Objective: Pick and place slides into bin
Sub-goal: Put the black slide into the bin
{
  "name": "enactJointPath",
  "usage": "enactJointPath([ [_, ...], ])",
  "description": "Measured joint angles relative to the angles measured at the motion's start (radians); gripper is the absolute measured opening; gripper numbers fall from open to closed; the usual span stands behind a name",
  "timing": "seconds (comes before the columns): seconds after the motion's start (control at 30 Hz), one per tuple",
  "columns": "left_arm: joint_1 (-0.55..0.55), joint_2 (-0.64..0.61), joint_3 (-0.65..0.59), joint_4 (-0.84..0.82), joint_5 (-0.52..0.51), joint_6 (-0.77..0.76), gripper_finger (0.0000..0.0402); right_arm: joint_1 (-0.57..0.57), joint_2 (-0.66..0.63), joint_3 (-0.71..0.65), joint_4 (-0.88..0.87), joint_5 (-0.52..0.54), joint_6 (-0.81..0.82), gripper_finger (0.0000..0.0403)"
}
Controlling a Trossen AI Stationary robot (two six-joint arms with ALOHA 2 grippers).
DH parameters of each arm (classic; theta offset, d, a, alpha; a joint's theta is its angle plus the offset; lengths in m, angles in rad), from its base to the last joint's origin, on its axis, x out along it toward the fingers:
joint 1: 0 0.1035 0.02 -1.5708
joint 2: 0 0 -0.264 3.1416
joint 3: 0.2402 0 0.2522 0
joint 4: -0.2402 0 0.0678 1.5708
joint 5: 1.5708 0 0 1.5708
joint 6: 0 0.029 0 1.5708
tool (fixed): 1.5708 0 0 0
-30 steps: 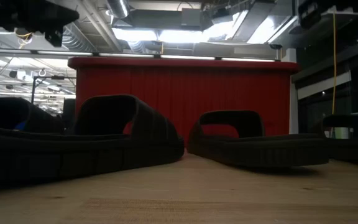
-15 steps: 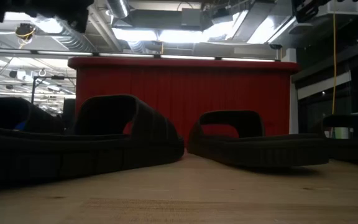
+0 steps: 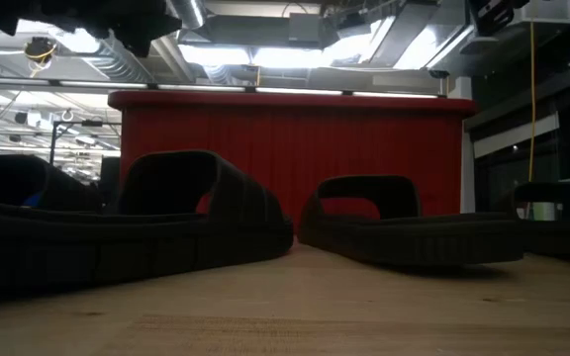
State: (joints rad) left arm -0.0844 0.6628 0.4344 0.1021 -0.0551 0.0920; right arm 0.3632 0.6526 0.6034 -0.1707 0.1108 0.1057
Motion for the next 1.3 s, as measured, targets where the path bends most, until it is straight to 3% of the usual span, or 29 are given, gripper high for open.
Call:
enactJointPath([
  [0.13, -0.041, 0.041, 0.081, -0.090, -0.099, 0.000, 0.0174, 0.031, 0.040, 0.090, -0.078, 0.074, -0.002, 0.0003],
  [0.43, -0.145, 0.132, 0.211, -0.274, -0.187, 0.000, 0.0147, 0.104, 0.249, 0.320, -0.462, 0.187, 0.169, 0.0002],
  [0.83, -0.298, 0.203, 0.267, -0.285, -0.313, -0.098, 0.0140, 0.282, 0.553, 0.572, -0.894, 0.202, 0.616, 0.0002],
  [1.17, -0.396, 0.233, 0.270, -0.286, -0.329, -0.079, 0.0140, 0.343, 0.733, 0.615, -1.182, 0.190, 1.022, 0.0003],
  [1.3, -0.410, 0.232, 0.270, -0.286, -0.330, -0.078, 0.0140, 0.342, 0.781, 0.607, -1.239, 0.180, 1.068, 0.0007],
])
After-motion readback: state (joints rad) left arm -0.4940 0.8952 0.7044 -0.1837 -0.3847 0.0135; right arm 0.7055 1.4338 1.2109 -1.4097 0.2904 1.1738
